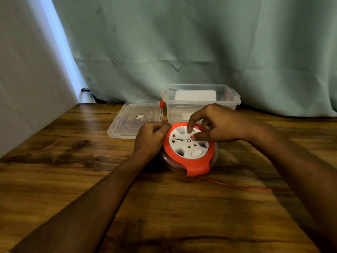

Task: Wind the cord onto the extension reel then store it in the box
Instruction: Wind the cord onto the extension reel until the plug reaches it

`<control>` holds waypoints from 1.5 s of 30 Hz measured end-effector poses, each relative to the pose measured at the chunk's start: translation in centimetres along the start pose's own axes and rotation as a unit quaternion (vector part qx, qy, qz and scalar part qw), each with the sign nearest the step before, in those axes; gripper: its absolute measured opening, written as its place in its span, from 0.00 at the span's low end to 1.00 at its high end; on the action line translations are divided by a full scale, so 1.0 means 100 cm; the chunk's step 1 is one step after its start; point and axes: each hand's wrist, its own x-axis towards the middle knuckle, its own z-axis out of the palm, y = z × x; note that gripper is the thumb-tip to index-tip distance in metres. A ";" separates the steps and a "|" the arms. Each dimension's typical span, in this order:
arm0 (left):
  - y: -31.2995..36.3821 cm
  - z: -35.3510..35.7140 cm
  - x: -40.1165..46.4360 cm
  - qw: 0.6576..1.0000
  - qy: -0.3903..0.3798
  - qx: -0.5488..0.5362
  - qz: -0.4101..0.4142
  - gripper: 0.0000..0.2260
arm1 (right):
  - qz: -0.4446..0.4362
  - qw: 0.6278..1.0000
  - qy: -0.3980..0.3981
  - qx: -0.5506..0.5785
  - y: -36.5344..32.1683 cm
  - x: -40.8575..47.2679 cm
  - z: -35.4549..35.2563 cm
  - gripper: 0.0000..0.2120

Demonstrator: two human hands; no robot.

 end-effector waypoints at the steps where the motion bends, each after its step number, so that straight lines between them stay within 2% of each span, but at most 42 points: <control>1: 0.000 0.000 0.000 1.000 -0.004 0.002 0.001 0.16 | -0.007 1.000 -0.010 0.019 0.001 0.000 -0.002 0.11; 3: -0.001 -0.001 0.000 1.000 -0.011 0.007 0.005 0.17 | -0.017 0.999 -0.037 0.025 0.002 -0.001 -0.004 0.20; 6: -0.002 -0.001 0.001 1.000 -0.013 0.004 0.004 0.17 | -0.019 0.997 -0.081 -0.006 0.000 -0.002 -0.003 0.25; 17: 0.001 -0.001 -0.002 1.000 -0.020 -0.008 0.002 0.18 | 0.014 0.996 -0.023 -0.087 -0.002 -0.006 -0.001 0.28; 24: 0.002 -0.001 -0.003 1.000 -0.012 -0.010 0.003 0.16 | 0.045 0.991 -0.027 -0.123 -0.009 -0.004 -0.002 0.30; 31: 0.003 -0.001 -0.003 1.000 -0.013 -0.011 0.002 0.15 | 0.038 0.991 -0.030 -0.128 -0.013 -0.003 0.003 0.24; 41: 0.005 0.000 -0.003 1.000 -0.015 0.006 -0.013 0.16 | 0.059 0.983 -0.033 -0.171 -0.030 -0.007 0.001 0.27; 45: 0.006 0.000 -0.005 1.000 -0.015 0.001 -0.014 0.16 | 0.053 0.971 -0.020 -0.233 -0.035 -0.009 0.002 0.32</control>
